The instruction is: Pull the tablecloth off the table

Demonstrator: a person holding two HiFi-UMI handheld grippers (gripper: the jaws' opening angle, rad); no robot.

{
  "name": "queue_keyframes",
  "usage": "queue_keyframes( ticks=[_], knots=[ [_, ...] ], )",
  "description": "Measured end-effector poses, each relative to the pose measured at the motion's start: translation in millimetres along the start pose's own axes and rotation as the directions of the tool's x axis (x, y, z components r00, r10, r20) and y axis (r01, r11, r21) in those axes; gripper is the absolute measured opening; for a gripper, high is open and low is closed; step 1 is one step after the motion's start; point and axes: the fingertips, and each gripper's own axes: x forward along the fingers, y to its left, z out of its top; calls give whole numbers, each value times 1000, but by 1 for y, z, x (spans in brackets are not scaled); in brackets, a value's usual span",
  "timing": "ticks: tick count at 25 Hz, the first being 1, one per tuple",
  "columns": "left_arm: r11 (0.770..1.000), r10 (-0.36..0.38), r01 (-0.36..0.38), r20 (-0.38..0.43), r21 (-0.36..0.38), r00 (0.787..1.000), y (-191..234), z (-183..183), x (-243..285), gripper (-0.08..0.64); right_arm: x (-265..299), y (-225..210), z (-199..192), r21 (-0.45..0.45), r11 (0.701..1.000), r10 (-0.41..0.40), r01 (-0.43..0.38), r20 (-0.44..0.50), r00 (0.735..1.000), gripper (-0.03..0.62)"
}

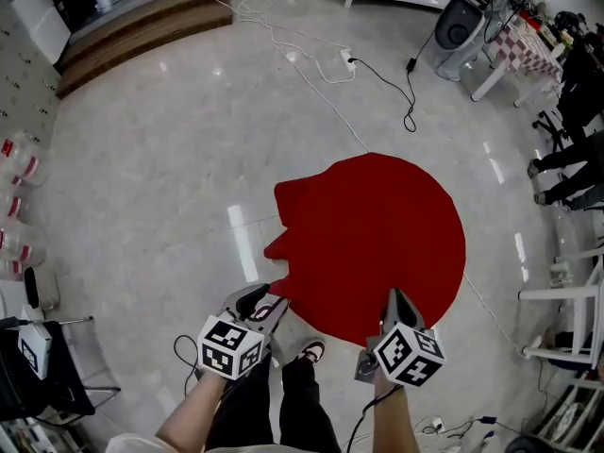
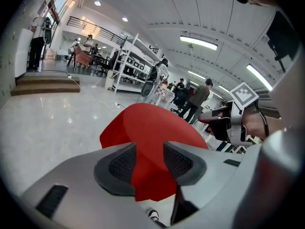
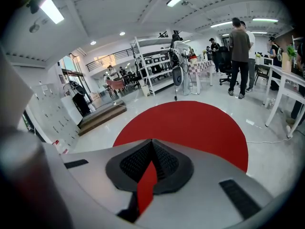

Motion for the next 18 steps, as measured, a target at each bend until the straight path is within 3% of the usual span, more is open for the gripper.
queue_keyframes(
  ticks=[5, 10, 18],
  knots=[
    [999, -51, 51, -16, -3, 999, 5, -19, 11, 221, 11, 0, -6, -7, 1000, 1, -1, -21, 1000, 25],
    [992, -109, 114, -74, 57, 991, 10, -47, 30, 261, 23, 0, -13, -14, 1000, 2, -2, -36, 999, 25],
    [978, -135, 161, -188, 129, 973, 13, -90, 59, 276, 31, -5, -30, -23, 1000, -9, 8, -62, 998, 25]
  ],
)
